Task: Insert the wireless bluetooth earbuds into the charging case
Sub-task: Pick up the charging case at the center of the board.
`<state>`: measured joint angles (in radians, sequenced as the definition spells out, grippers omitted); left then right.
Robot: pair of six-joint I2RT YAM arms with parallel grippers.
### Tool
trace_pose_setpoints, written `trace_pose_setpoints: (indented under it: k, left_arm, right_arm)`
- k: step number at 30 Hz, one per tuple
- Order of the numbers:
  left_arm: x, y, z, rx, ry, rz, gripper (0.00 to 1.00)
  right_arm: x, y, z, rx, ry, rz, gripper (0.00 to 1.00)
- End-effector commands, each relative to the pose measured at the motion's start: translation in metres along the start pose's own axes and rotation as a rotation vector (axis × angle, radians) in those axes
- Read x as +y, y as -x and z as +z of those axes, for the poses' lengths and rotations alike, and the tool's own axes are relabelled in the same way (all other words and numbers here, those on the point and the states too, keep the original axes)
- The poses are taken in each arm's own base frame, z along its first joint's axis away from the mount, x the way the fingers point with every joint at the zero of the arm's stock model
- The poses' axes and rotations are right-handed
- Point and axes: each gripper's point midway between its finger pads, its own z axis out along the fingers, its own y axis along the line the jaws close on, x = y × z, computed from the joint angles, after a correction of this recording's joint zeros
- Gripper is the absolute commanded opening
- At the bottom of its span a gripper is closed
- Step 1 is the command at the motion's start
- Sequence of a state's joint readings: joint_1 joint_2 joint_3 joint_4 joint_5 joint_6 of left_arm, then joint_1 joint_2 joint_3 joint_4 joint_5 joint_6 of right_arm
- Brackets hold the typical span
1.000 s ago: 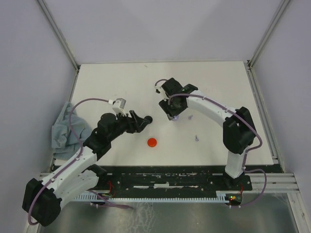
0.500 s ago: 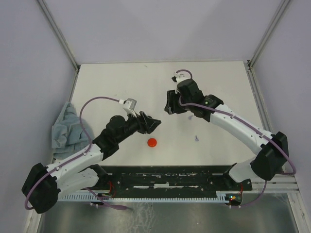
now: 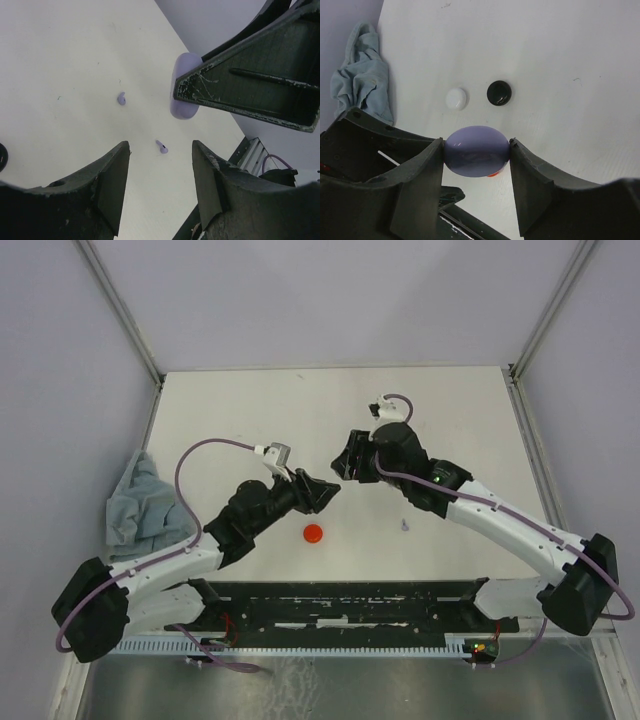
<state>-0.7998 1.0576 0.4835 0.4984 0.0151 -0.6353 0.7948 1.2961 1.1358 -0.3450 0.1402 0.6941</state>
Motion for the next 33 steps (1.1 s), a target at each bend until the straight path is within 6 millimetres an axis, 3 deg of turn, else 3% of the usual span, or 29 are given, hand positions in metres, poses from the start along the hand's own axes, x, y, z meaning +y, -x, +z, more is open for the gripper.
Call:
trace_pose_setpoints:
  k: [1,15,33]
  left_arm:
    - [-0.026,0.041,0.011,-0.149,-0.061,0.027,0.59]
    - [-0.039,0.053,0.017,-0.271,-0.125,0.130,0.44]
    - [-0.055,0.045,0.017,-0.278,-0.244,0.196,0.41]
  right_arm:
    - [0.018,0.024,-0.012,-0.131,0.046,0.090,0.47]
    - [0.018,0.023,-0.025,-0.180,0.039,0.165,0.47]
    - [0.036,0.021,-0.031,-0.161,0.125,0.237,0.47]
